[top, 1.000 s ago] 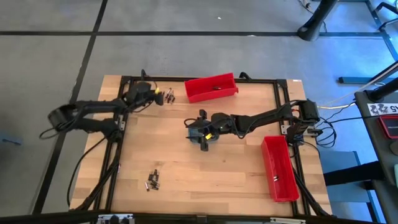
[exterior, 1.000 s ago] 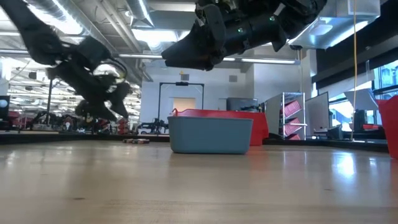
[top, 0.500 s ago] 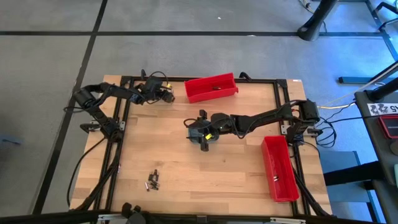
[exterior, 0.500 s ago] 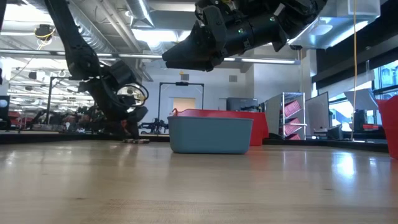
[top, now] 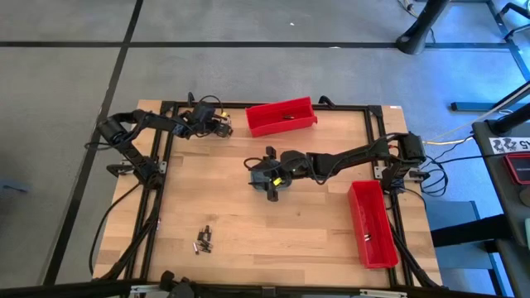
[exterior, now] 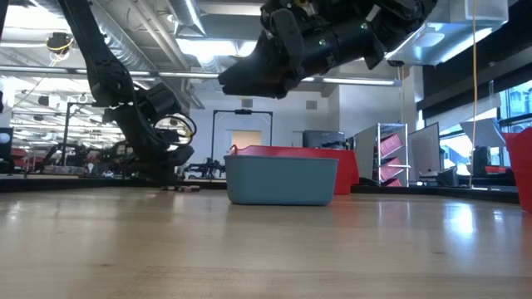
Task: Sort batteries
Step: Put the black battery into the blue bin
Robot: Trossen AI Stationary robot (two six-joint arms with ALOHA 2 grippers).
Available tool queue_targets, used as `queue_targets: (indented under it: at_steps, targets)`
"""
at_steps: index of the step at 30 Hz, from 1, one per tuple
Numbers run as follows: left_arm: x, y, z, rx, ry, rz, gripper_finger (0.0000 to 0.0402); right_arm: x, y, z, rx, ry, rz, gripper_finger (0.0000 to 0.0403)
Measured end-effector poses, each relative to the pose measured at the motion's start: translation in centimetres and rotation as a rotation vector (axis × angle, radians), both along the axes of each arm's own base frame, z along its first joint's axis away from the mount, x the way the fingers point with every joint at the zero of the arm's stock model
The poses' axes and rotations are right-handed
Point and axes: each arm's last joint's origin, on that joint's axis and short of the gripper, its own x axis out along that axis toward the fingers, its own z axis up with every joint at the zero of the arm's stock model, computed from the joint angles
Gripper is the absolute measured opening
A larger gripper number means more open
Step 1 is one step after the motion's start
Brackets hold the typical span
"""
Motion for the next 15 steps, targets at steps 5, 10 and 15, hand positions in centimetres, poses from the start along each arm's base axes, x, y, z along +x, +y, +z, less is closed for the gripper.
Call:
queue_targets:
  at_steps: [5,10,15]
  targets:
    - [-0.2,0.0,0.0,0.006,0.028,-0.030,0.0020,-0.1,0.0,-0.4,0.025,0.042,-0.009,0.0234]
    - [-0.6,-0.2,0.8,0.015,0.033,-0.067,0.0019,-1.1,0.0,-0.9,0.010,0.184,-0.015,0.0234]
    - [-0.9,-0.8,4.0,0.094,-0.021,-0.126,0.0027,-2.3,-0.3,-0.1,-0.028,0.268,-0.080,0.0234]
